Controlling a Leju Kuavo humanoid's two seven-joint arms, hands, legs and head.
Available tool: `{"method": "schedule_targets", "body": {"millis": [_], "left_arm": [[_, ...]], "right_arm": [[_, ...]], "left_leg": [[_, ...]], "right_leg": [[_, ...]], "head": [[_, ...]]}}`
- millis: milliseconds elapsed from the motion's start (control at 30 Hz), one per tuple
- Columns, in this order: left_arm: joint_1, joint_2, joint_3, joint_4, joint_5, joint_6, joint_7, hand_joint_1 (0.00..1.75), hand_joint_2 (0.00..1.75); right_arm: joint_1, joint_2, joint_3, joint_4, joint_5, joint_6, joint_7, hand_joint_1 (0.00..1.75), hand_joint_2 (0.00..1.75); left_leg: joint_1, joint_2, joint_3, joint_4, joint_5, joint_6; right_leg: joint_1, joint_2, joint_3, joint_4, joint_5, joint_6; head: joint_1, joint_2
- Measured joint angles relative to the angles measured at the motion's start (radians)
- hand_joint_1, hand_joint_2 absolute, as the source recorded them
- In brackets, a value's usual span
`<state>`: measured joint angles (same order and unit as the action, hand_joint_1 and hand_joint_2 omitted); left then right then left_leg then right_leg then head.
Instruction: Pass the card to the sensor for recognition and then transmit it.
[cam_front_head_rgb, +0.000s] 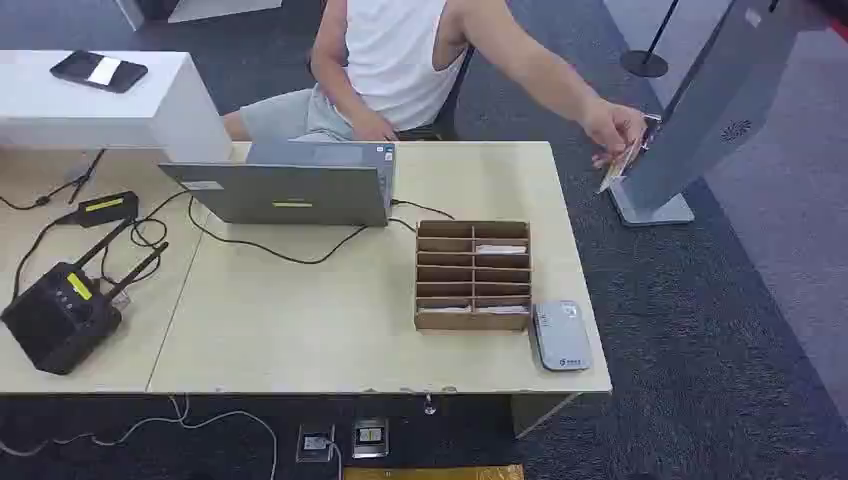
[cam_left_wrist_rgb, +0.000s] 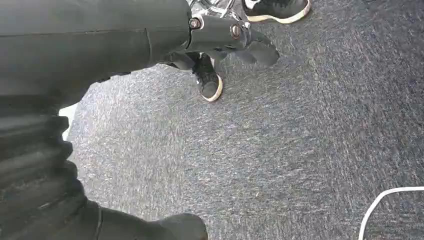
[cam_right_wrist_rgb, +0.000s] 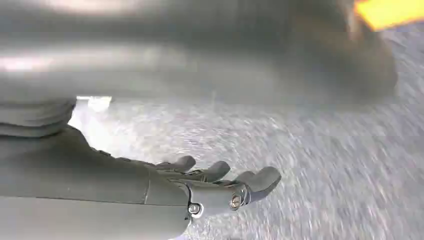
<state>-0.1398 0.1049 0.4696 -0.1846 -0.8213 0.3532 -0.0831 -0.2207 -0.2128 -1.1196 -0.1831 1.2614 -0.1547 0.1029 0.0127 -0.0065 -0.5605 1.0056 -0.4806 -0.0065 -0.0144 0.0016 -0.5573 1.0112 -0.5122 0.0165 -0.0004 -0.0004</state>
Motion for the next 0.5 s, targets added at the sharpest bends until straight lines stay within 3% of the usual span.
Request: {"method": "schedule_targets", "body": {"millis": [100,267,367,500], "left_arm": [[0.0,0.0,0.0,0.0,0.001,0.001,0.0,0.0,1.75],[0.0,0.001,0.0,0.0,0.001,0.004,-0.013,0.0,1.75],[0.0,0.001,0.0,0.0,0.001,0.007,-0.026,0.0,1.75],[-0.001,0.0,0.0,0.0,0.001,0.014,-0.031,0.0,1.75]], "right_arm": [[-0.033,-0.023,-0.028,-0.001,-0.096,-0.106,-0.065,0.0,1.75],[-0.157,-0.114,-0.073,-0.018,-0.235,-0.209,-0.285,0.0,1.75],[-0.285,-0.189,-0.086,-0.043,-0.318,-0.222,-0.404,0.0,1.75],[-0.475,-0.272,-0.067,-0.083,-0.421,-0.219,-0.477,0.0,1.75]], "left_leg": [[-0.001,0.0,0.0,0.0,0.0,0.0],[-0.004,0.001,0.0,0.0,0.001,0.002],[-0.005,0.003,-0.001,0.0,0.003,0.004],[-0.006,0.0,-0.001,0.0,0.004,0.006]], "right_leg": [[-0.001,0.0,0.0,0.0,0.0,0.0],[-0.004,0.001,-0.001,0.0,0.002,0.002],[-0.005,0.001,-0.001,0.0,0.003,0.004],[-0.006,-0.001,-0.001,0.0,0.004,0.005]], "head": [[0.0,0.0],[0.0,0.0],[0.0,0.0],[0.0,0.0]]}}
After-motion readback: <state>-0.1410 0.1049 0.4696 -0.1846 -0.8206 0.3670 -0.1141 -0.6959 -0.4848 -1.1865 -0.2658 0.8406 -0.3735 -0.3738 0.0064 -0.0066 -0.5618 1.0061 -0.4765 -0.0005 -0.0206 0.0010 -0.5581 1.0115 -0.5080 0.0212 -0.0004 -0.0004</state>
